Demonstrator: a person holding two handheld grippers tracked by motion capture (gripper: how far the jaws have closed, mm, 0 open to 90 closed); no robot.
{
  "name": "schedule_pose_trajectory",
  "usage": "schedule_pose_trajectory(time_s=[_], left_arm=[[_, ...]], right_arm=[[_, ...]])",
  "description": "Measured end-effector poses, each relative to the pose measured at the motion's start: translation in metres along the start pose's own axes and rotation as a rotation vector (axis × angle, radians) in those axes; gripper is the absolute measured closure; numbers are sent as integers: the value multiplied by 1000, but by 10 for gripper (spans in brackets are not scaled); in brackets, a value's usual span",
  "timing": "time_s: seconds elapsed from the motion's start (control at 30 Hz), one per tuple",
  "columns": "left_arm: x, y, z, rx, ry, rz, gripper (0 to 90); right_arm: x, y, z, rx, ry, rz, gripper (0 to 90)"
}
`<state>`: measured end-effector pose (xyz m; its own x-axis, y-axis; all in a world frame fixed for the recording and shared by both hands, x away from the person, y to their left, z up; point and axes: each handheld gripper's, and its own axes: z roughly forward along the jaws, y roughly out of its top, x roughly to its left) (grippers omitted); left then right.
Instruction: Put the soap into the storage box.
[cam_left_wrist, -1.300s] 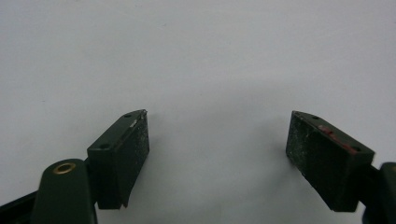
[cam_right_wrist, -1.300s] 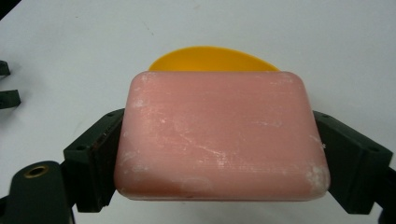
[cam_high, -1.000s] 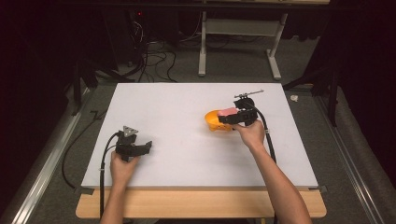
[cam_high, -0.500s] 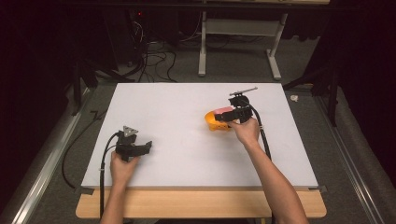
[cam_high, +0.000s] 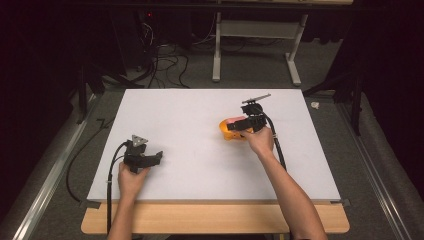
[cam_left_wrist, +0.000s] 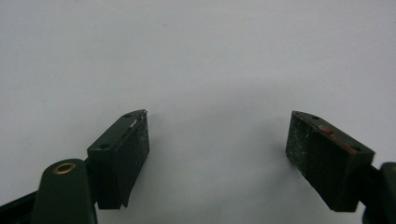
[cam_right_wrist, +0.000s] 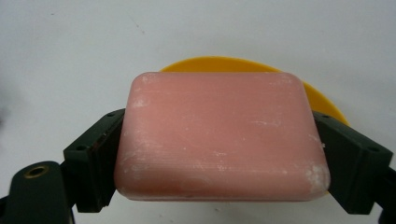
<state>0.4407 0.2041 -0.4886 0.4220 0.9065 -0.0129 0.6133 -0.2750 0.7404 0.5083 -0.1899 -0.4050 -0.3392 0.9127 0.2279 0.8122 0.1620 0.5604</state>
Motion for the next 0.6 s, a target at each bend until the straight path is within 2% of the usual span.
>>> schedule_pose_trajectory(time_s=[0.6], left_arm=[[0, 0, 0, 1, 0, 0, 218]], right_arm=[[0, 1, 11, 32, 6, 25, 135]])
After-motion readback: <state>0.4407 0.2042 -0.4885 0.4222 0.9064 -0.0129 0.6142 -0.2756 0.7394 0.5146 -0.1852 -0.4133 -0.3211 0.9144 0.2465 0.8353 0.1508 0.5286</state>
